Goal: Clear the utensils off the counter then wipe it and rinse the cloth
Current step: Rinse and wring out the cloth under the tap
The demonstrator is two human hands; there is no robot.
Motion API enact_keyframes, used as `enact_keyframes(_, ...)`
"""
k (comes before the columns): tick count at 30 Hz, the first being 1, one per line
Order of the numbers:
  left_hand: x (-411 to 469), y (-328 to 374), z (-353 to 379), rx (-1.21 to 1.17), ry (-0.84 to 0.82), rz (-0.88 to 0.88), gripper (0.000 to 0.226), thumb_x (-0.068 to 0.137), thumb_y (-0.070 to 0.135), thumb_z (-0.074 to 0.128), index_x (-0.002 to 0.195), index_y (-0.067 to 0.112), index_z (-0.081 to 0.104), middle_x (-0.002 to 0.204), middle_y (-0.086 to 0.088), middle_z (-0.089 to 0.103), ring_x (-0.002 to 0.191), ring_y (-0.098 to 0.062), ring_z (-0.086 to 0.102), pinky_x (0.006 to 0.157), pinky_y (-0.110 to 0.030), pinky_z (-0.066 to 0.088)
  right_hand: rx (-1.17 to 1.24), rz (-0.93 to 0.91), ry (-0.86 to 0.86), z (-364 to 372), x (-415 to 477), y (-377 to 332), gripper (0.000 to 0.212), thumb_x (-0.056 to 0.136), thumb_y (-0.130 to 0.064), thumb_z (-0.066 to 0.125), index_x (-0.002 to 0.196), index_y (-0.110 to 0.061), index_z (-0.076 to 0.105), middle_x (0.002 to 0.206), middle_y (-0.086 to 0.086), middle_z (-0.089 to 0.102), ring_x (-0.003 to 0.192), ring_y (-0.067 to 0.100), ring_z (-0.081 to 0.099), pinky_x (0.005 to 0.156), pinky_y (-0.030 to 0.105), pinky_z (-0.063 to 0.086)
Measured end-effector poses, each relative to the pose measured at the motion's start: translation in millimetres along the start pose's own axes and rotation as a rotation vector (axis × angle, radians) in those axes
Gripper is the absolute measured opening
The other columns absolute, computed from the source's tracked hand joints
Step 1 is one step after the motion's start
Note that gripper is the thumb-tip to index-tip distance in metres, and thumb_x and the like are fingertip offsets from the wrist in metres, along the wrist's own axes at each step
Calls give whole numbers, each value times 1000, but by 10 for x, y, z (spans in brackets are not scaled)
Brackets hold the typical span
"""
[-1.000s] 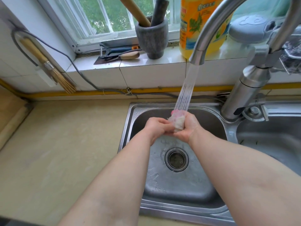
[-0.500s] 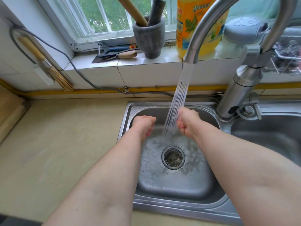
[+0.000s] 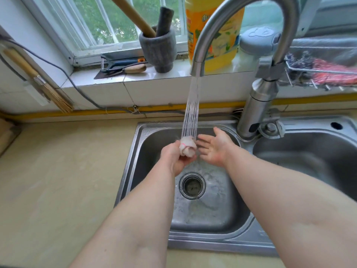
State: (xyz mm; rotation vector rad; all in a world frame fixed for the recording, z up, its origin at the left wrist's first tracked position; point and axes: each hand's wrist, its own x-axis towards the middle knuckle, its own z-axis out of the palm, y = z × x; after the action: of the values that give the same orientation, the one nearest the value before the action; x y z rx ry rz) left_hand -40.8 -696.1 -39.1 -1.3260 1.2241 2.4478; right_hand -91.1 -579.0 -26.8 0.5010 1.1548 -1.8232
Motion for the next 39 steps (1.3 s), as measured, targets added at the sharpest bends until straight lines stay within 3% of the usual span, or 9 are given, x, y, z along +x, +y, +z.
enact_keyframes(3, 3, -49, 136, -196, -29, -9, 40, 106, 29, 30, 116, 3, 59, 97, -22, 64, 80, -29, 63, 58, -38, 59, -49, -70, 129, -269, -110, -116, 49, 104, -34, 22, 145, -12, 39, 153, 10, 37, 142, 28, 32, 116, 42, 21)
enact_keyframes(8, -44, -46, 285, -358, -52, 5, 60, 102, 48, 26, 116, -2, 56, 106, -24, 61, 91, -31, 61, 72, -39, 54, 97, -171, 312, -669, -324, -288, 46, 104, -19, 17, 146, -13, 35, 150, 4, 42, 137, 18, 41, 109, 32, 31)
enact_keyframes(12, -24, 31, 353, -374, -38, 28, 68, 98, 59, 25, 130, 5, 52, 119, -24, 60, 98, -36, 61, 72, -47, 53, 290, -244, 491, -895, -446, -370, 40, 102, -14, 27, 137, -9, 46, 138, 6, 55, 127, 20, 53, 77, 25, 45)
enact_keyframes(17, -114, -2, 454, -340, -41, 40, 77, 95, 65, 24, 133, 4, 51, 117, -23, 62, 97, -36, 61, 69, -47, 52, 366, -278, 580, -981, -533, -471, 38, 100, -10, 31, 135, -6, 47, 137, 12, 55, 127, 24, 52, 104, 35, 41)
enact_keyframes(22, -145, -98, 468, -340, -1, 48, 78, 95, 67, 18, 131, 8, 54, 106, -19, 65, 93, -34, 62, 73, -44, 52, 482, -328, 623, -1073, -573, -548, 39, 99, -5, 31, 133, -8, 49, 136, 13, 55, 130, 23, 51, 100, 31, 44)
enact_keyframes(26, -168, -122, 487, -291, 125, 15, 70, 95, 65, 23, 120, 10, 57, 101, -16, 65, 87, -31, 61, 70, -43, 52, 252, -377, 659, -1103, -511, -597, 40, 102, -17, 34, 141, -8, 41, 143, 11, 48, 128, 27, 50, 89, 33, 43)
enact_keyframes(29, -177, -147, 520, -115, 241, -76, 63, 96, 61, 26, 113, 13, 63, 102, -11, 66, 79, -27, 60, 65, -40, 53, 199, -509, 860, -994, -518, -674, 31, 102, -23, 40, 128, -10, 51, 128, 11, 58, 108, 30, 57, 81, 31, 39)
enact_keyframes(31, -167, -155, 548, -33, 239, -104, 63, 97, 60, 25, 110, 16, 67, 106, -10, 65, 76, -25, 59, 62, -39, 52, 136, -541, 964, -933, -545, -748, 28, 102, -25, 41, 121, -9, 54, 122, 11, 62, 106, 29, 59, 84, 32, 40)
enact_keyframes(39, -151, -60, 618, 101, 196, -80, 51, 99, 53, 33, 113, 14, 62, 98, -11, 64, 76, -26, 59, 55, -36, 51, 25, -524, 1039, -883, -571, -923, 31, 100, -26, 45, 114, -9, 66, 114, 12, 68, 104, 30, 63, 78, 29, 42)
